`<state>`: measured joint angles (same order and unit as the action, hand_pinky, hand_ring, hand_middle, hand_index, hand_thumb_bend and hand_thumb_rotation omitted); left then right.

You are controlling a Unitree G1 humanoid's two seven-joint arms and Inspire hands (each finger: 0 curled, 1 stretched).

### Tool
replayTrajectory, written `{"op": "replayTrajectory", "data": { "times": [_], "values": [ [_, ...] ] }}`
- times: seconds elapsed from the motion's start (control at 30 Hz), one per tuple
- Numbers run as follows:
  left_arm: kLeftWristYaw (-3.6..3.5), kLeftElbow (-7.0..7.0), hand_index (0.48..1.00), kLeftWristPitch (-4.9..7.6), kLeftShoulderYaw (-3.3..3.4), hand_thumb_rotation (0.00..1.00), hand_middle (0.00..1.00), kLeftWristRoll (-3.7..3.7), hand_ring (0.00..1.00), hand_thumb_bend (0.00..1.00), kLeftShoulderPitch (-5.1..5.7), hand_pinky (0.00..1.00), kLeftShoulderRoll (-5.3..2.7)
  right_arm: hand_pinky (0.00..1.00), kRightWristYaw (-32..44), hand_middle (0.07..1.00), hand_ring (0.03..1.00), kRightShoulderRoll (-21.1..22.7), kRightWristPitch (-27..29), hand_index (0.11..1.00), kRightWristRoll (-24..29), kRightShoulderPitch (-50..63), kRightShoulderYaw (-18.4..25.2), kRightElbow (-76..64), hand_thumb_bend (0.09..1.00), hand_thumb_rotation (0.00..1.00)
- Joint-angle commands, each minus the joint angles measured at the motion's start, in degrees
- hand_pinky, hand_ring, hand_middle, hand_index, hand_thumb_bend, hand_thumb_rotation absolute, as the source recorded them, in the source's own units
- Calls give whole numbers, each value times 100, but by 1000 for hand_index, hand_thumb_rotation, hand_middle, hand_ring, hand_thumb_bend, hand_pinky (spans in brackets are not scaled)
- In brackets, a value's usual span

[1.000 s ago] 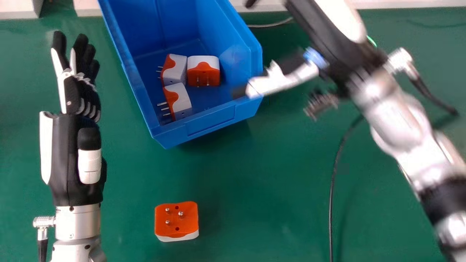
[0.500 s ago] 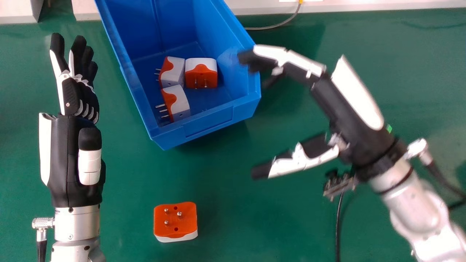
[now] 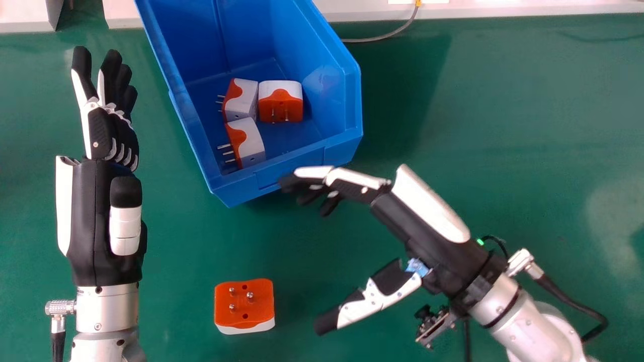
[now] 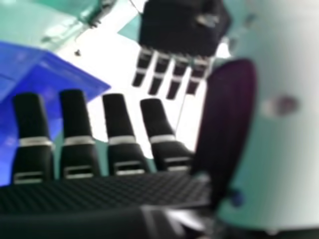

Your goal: Pick all objects and put in blue box

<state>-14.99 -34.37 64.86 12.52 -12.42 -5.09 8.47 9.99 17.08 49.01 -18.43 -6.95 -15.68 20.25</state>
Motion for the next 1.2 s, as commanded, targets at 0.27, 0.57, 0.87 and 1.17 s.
{"op": "replayTrajectory", "data": {
  "times": [0.27,0.57,0.87,1.17],
  "values": [
    [-5,126,1000,42,-25,981,1000,7,1000,981,-3,1000,41,636,193,801,752,24,-36,794,-237,-157,-324,-67,994,229],
    [-43,105,1000,77,-50,981,1000,-41,1000,981,-14,1000,45,671,414,833,799,237,102,827,-656,-720,-514,31,987,210],
    [-107,91,1000,98,-42,981,1000,-120,1000,977,-12,1000,47,671,49,840,805,155,212,847,-1355,-1163,-741,451,991,228],
    [-145,97,1000,107,-40,979,1000,-138,1000,973,7,1000,31,676,-64,841,805,89,213,848,-1631,-1454,-992,615,995,240]
  ]
}}
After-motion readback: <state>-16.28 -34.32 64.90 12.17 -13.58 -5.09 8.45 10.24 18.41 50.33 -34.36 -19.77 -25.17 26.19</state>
